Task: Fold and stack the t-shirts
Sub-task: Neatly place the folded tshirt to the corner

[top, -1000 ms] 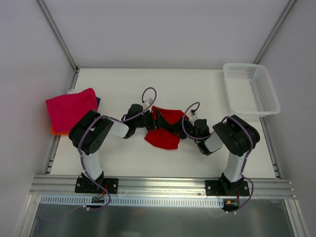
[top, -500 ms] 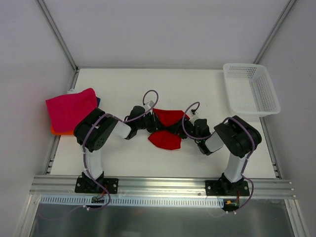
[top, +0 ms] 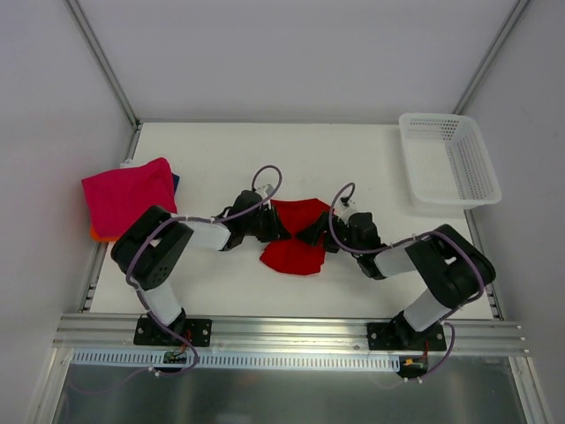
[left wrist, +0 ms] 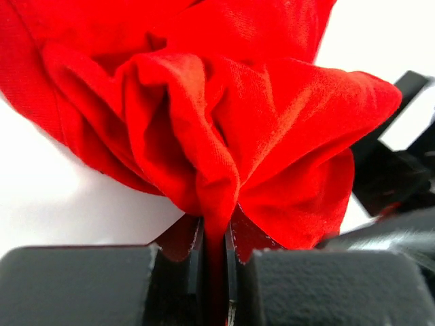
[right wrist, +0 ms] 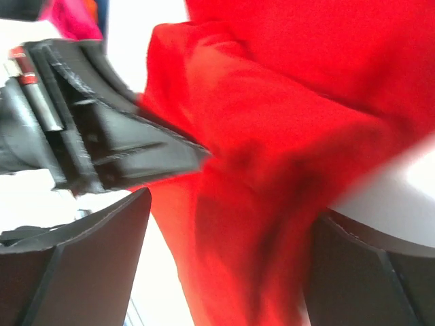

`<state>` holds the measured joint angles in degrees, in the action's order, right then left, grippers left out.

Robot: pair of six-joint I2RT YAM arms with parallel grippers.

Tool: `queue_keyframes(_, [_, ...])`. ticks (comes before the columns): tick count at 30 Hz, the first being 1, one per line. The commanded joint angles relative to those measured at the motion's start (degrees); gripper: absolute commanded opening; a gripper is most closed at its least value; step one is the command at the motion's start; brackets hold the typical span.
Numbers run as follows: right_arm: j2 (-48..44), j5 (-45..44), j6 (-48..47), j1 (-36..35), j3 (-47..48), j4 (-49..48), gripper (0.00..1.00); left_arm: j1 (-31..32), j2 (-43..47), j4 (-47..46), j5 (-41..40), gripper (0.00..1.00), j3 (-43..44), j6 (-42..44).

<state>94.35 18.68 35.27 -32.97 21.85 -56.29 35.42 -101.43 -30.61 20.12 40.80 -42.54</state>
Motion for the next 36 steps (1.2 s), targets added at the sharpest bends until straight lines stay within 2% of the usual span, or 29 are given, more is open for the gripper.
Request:
queue_keyframes(1, [-8.62,-4.43,-5.37,0.27,-1.45,12.05,0.84,0.70,7.00,22.68,-10.79,0.00,-0.72,6.15])
queue_keyframes(3, [-12.50,-7.67,-7.04,0.54,-1.28,17.42,0.84,0.18,10.09,27.07,-14.83,0.00,-0.89,7.03])
queue_keyframes(7, [-24.18,-15.23,-12.67,0.72,0.91,37.69,0.85,-2.10,16.68,32.17,-17.48,0.00,-1.24,8.09])
queue_keyframes(9, [-30.95,-18.05,-14.26,1.59,1.53,44.13,0.88,-3.59,17.84,33.94,-18.18,0.00,-0.90,8.88])
queue_keyframes(15, [-42.65,-18.33,-18.29,4.40,2.93,54.60,0.89,-5.79,22.66,43.24,-22.57,0.00,2.96,11.16])
queue_keyframes(20, [-43.99,-17.80,-19.36,5.20,2.76,55.77,0.89,-7.29,26.36,51.08,-26.88,0.00,6.57,13.18])
queue_keyframes(26, [-40.21,-16.13,-20.67,5.20,2.85,52.88,0.89,-9.49,28.74,61.26,-33.65,0.00,14.12,16.08])
queue_keyframes(36, [-35.64,-13.32,-21.29,5.20,2.76,48.82,0.89,-15.90,28.57,66.91,-35.68,0.00,19.23,18.73])
